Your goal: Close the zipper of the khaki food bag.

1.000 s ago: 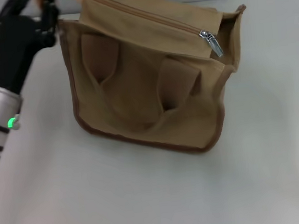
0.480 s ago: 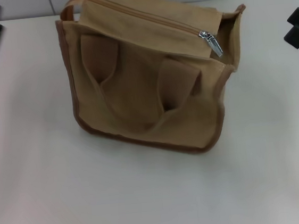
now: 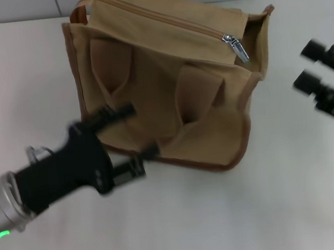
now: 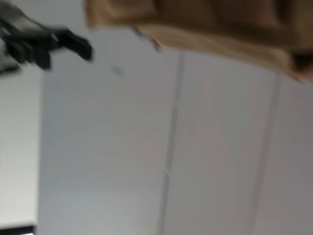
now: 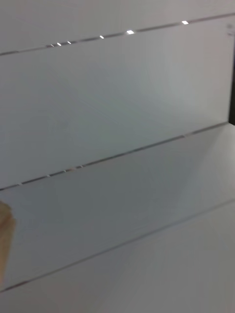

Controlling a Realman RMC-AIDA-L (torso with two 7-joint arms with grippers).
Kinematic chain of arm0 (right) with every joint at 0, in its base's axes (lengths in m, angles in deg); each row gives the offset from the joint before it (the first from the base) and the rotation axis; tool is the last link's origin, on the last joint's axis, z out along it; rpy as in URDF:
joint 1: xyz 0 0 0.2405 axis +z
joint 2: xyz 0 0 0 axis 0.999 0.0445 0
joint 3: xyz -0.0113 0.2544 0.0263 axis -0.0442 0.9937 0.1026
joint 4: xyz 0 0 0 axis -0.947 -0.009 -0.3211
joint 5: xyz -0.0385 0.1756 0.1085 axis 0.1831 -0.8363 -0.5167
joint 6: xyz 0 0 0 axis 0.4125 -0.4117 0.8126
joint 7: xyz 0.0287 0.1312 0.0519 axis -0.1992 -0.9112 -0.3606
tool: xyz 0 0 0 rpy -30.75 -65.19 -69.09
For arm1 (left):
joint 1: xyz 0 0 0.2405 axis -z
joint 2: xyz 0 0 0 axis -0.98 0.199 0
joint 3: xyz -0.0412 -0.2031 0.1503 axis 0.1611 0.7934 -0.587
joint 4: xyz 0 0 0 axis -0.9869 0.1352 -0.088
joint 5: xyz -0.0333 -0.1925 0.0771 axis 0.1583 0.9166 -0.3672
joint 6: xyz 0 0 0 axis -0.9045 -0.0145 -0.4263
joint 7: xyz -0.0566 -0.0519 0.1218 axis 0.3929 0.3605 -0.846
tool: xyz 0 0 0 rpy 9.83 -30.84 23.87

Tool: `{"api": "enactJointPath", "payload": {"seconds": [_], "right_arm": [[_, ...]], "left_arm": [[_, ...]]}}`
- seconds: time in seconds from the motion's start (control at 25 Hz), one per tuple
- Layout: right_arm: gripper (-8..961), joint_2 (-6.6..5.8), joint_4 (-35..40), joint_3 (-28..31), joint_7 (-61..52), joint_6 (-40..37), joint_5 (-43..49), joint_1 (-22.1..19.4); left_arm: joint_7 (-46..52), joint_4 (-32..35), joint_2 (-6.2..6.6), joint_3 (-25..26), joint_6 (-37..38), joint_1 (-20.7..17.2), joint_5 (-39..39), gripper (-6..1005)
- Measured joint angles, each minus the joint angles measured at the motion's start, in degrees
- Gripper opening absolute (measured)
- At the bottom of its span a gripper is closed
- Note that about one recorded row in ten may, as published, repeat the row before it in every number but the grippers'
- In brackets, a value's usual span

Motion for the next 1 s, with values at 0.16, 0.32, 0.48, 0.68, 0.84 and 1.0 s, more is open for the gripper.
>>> {"api": "enactJointPath", "payload": {"seconds": [0.16,0.32,0.48,0.68,0.84,1.0], "right_arm": [[724,0.16,-0.4,-2.6,5.5,0.0,2.2,-0.3],[726,0.15,-0.6,-8.2,8.6,0.7,3.0,-1.1],[729,0.14,-0.3,-11.5,9.0,2.0,5.7,-1.3],[736,0.25,-0.7,-13.1,9.9,6.6,10.4,-1.4],[755,0.28,-2.1,-13.3,12.7,8.2,10.6,-1.4],[760,0.29,-3.5,-13.3,15.1,8.7,10.8,-1.2]], "left_arm": [[0.0,5.1,-1.82,-4.0,1.1,1.9,0.0,798],[0.3,7.8,-2.0,-8.3,1.6,3.0,0.2,798],[0.7,9.1,-1.97,-8.4,1.5,2.8,0.4,798],[0.8,10.1,-2.02,-8.9,1.5,2.3,0.2,798],[0.7,12.3,-3.26,-11.0,0.4,1.6,0.1,798],[0.7,13.6,-4.31,-11.5,-0.7,0.8,0.3,799]]}}
